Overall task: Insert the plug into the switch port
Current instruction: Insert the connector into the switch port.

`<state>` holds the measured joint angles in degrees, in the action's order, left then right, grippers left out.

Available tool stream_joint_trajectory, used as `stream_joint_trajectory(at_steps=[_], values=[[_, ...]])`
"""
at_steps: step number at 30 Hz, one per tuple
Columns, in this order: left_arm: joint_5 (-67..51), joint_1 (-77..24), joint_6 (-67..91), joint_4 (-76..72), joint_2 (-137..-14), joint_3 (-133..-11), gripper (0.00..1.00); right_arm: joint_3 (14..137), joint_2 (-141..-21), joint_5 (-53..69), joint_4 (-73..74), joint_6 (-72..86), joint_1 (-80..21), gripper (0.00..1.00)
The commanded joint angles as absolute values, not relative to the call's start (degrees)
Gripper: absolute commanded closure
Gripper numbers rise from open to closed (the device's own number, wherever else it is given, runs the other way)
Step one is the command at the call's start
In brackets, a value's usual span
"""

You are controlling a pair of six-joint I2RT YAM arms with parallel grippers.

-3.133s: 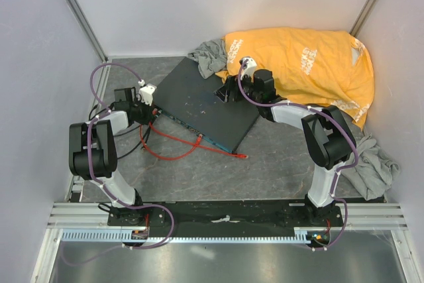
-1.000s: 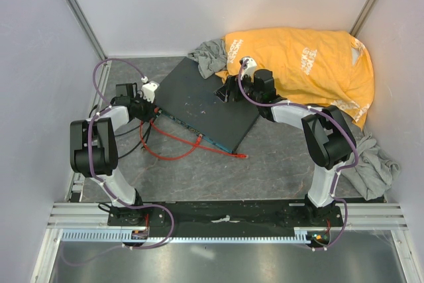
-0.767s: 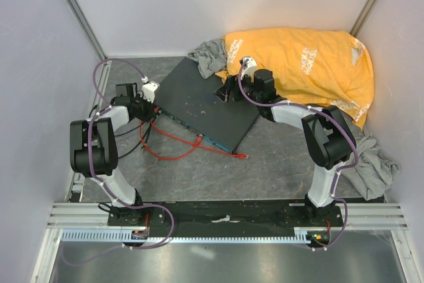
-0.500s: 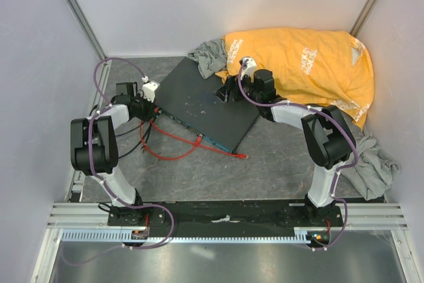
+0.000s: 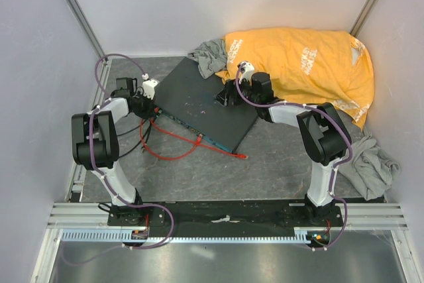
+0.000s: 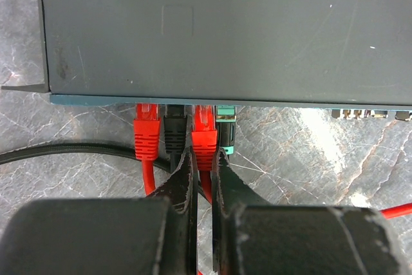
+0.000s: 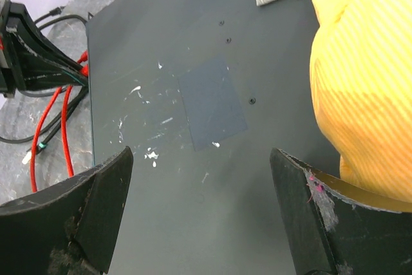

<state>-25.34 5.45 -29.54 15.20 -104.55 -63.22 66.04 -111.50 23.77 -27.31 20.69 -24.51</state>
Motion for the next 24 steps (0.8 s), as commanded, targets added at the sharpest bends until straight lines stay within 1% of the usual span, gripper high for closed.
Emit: stream_joint_trajectory(at_steps=[1, 13, 17, 21, 24], values=[[-24.0, 4.3, -33.7, 8.4, -109.8, -67.9, 0.98, 68.5, -112.3, 25.1, -27.9, 19.2, -24.3, 0.05], [-22.6, 2.4, -34.6, 10.9, -112.8, -73.5, 0.96, 69.3, -113.4, 25.7, -27.2, 19.0, -24.3, 0.05], [-21.3, 1.3, -35.2, 11.1, -113.6, -74.9, 0.9, 69.3, -113.5, 25.8, -27.1, 18.9, -24.3, 0.05], [-19.4, 0.7, -35.8, 12.0, -114.4, -76.0, 0.9, 69.4, -113.5, 25.9, -26.8, 18.6, -24.2, 0.05], [-17.9, -1.8, -36.2, 12.4, -114.8, -76.7, 0.91, 69.4, -113.6, 26.3, -26.9, 18.7, -24.2, 0.06]])
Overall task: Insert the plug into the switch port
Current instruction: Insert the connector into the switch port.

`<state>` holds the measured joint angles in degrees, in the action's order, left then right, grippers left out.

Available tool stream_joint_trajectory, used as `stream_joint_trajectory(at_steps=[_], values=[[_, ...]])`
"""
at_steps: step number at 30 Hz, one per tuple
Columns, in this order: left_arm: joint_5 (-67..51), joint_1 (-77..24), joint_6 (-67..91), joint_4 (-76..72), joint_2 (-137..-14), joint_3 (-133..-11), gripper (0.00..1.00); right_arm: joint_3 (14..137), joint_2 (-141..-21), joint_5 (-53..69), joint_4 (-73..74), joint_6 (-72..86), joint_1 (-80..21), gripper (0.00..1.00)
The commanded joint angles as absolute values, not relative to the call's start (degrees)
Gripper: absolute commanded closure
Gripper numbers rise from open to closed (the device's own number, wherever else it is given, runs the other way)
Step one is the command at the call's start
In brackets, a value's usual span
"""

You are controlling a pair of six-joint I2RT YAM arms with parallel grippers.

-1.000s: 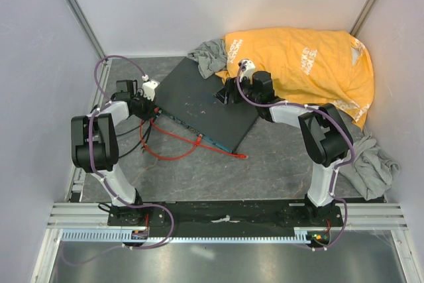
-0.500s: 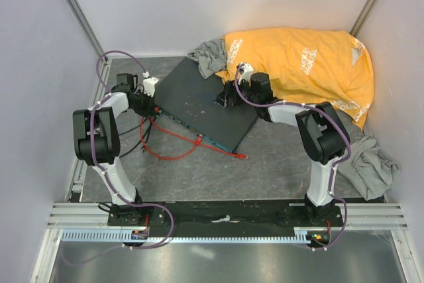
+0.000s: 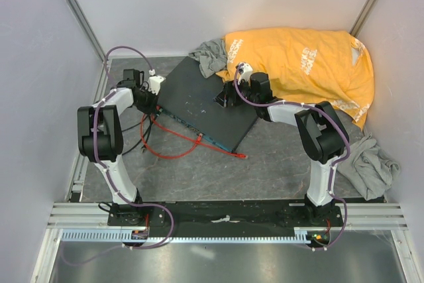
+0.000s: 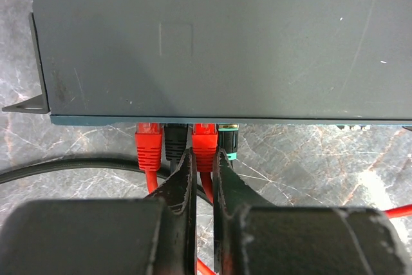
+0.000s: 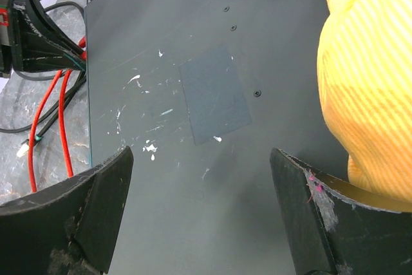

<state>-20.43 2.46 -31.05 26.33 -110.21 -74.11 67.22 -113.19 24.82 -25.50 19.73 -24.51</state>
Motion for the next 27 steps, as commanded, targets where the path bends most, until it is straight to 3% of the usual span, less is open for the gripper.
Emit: stream_joint_trajectory(at_steps=[1, 6, 16, 27], values=[[-17.7, -1.8, -36.0, 12.3, -114.8, -77.2, 0.92, 69.4, -113.5, 26.3, -26.8, 18.7, -24.2, 0.06], [-17.4, -2.3, -34.3, 12.4, -114.5, -78.7, 0.88, 69.4, -113.3, 26.6, -26.9, 18.6, -24.3, 0.06], [-10.4, -1.6, -33.0, 12.4, -108.6, -70.2, 0.66, 69.5, -110.0, 22.9, -22.6, 16.0, -24.0, 0.05], [-6.3, -0.6, -25.3, 12.2, -88.9, -60.6, 0.45, 67.4, -98.4, 18.7, -14.2, 14.0, -23.3, 0.05]])
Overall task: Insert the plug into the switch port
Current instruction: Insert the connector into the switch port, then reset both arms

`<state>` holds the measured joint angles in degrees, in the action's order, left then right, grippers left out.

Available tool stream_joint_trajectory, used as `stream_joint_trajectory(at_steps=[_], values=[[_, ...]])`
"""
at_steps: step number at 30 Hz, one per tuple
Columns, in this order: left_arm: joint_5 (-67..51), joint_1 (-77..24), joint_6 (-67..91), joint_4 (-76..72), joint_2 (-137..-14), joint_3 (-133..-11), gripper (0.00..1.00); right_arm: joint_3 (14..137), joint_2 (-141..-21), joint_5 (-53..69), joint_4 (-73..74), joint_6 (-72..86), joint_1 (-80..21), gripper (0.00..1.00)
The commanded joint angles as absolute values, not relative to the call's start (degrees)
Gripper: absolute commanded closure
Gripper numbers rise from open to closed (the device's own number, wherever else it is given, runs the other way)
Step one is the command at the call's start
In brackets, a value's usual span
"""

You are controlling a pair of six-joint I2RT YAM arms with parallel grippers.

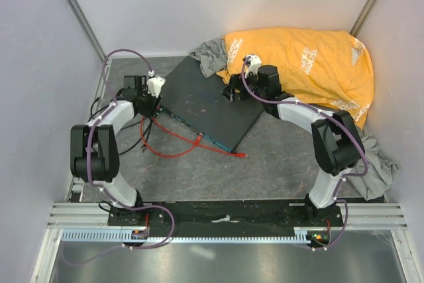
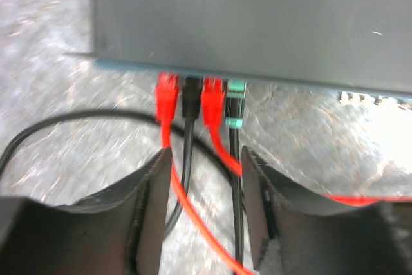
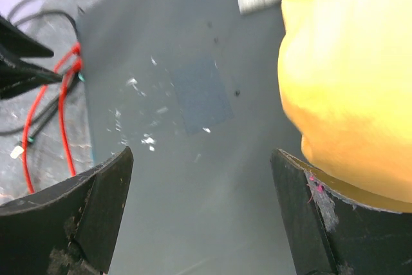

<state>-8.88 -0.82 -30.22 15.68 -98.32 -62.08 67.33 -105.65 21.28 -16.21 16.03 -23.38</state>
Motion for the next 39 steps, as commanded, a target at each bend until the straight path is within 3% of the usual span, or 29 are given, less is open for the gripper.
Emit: stream_joint_trajectory(at_steps=[1, 9, 17, 27, 39], values=[[-5.8, -0.6, -24.7, 12.3, -87.3, -59.5, 0.44, 67.1, -97.3, 18.2, -13.7, 13.9, -23.3, 0.05], [-4.0, -0.6, -8.2, 17.1, -64.8, -56.3, 0.38, 64.2, -81.9, 5.1, -1.9, 16.5, -23.3, 0.03], [-4.0, -0.6, 6.9, 18.9, -29.1, -49.1, 0.02, 58.5, -61.9, -9.1, 9.3, 23.7, -23.4, 0.02], [5.3, -0.7, 11.2, 30.6, -1.4, -47.9, 0.01, 53.3, -40.8, -21.0, 18.1, 20.3, -23.3, 0.02], [13.8, -1.8, 15.2, 32.8, 1.7, -47.3, 0.01, 44.4, -28.8, -30.4, 16.8, 19.5, -23.4, 0.02]])
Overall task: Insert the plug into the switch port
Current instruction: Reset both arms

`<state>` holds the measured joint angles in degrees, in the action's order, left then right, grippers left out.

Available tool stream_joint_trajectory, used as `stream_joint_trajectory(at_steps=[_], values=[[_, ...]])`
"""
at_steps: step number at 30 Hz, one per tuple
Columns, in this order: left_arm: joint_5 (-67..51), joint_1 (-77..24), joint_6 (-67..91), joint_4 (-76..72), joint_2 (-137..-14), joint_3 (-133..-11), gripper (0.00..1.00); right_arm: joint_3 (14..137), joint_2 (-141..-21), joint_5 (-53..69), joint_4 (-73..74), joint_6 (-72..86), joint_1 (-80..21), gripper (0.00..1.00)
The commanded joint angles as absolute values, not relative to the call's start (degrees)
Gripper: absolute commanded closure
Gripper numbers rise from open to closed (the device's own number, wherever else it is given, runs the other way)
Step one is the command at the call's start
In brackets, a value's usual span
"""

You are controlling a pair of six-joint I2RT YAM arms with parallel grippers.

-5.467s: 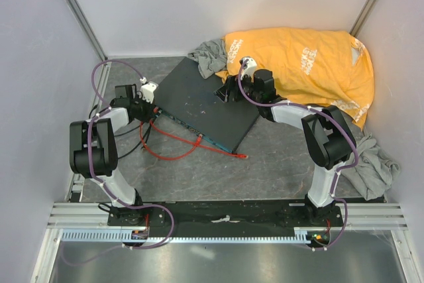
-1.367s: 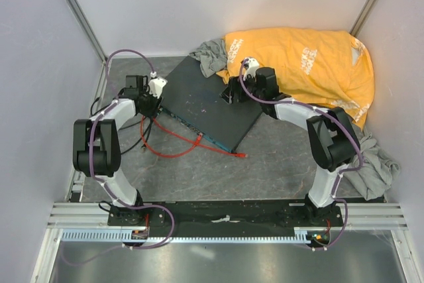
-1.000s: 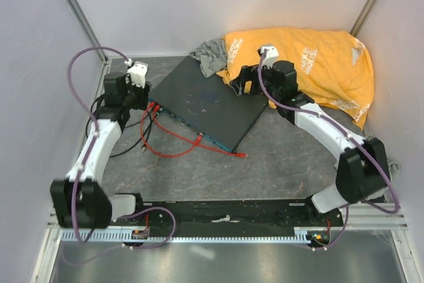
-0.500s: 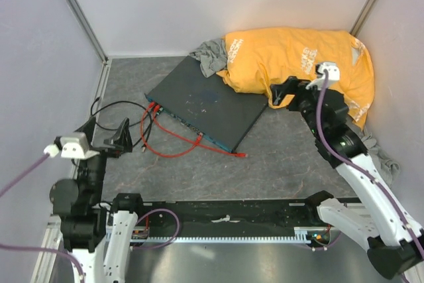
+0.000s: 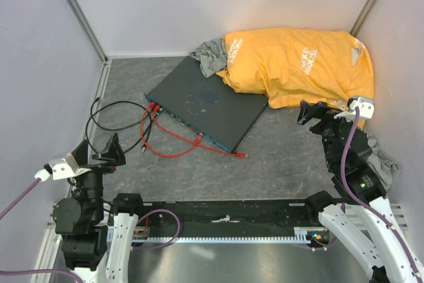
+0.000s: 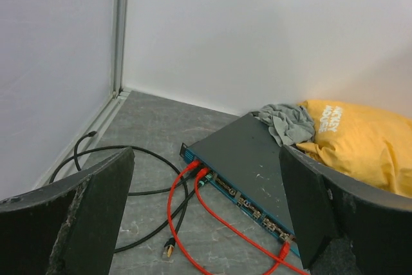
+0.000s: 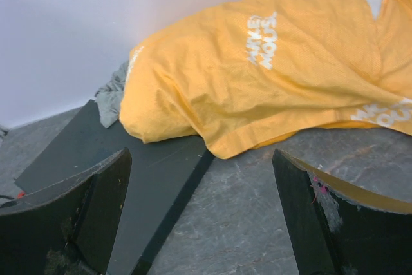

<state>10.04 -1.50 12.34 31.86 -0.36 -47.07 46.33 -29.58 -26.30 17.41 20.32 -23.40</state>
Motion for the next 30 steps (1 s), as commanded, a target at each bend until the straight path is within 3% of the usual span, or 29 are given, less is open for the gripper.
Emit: stream_joint_trajectory(at_steps=[1, 30], values=[[14.1, -1.8, 15.2, 32.9, 1.8, -47.3, 0.01, 44.2, -28.8, -30.8, 16.4, 19.6, -23.3, 0.02], [11.8, -1.8, 14.4, 30.5, 1.8, -44.1, 0.01, 44.5, -31.1, -30.6, 15.1, 20.0, -23.3, 0.02]])
